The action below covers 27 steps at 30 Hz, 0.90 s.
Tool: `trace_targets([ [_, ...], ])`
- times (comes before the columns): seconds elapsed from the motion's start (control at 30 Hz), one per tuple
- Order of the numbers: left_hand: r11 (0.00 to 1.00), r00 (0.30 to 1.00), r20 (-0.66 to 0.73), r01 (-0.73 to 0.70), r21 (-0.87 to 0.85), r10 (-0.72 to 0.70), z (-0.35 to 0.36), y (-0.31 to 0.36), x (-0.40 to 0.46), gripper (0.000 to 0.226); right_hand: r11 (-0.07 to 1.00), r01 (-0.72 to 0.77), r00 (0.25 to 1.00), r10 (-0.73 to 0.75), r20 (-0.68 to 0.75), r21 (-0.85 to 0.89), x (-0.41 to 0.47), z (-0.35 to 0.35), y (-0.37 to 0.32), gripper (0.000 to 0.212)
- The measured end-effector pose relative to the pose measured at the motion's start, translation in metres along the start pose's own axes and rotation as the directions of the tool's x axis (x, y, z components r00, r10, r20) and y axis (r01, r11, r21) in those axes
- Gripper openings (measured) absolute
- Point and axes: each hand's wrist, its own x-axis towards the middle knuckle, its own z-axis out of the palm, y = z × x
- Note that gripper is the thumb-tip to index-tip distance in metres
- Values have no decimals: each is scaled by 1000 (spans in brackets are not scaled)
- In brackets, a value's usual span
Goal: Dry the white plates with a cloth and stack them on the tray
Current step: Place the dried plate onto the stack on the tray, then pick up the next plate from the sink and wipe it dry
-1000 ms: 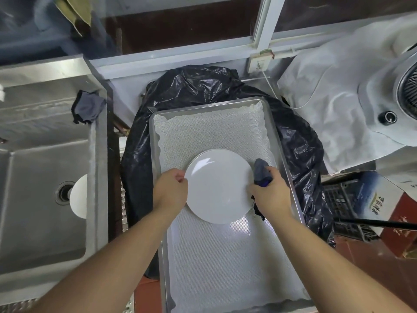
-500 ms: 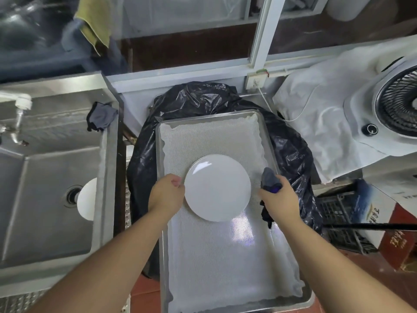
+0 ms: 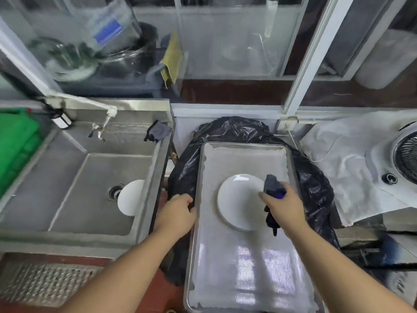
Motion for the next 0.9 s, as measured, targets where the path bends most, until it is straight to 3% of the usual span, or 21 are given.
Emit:
trace_targets([
  [0.27,990,994,-62,98,100,-92,-61,-96,-56,35,999,35,983,-37,182,12,-72,101,-49,42],
  [0.37,987,989,-79,135,93,-128,-81,-153,-86,34,996,68,966,-50,252,-61,-107,154,-62,47],
  [0.43,985,983,-110,158,76,-149,-95,-192,-108,33,982,135,950,-91,298,-132,-133,193,-68,38],
  [0.57,975,970,-152,203,93,-188,-122,-268,-152,31,925,297,908,-196,369,-239,-194,269,-83,26],
  [0.73,948,931,-209,316,43,-301,-154,-352,-206,21,873,399,823,-207,529,-280,-254,352,-103,20],
  [0.9,908,885,-232,419,14,-404,-176,-410,-242,24,708,577,727,-219,651,-406,-280,414,-118,16],
])
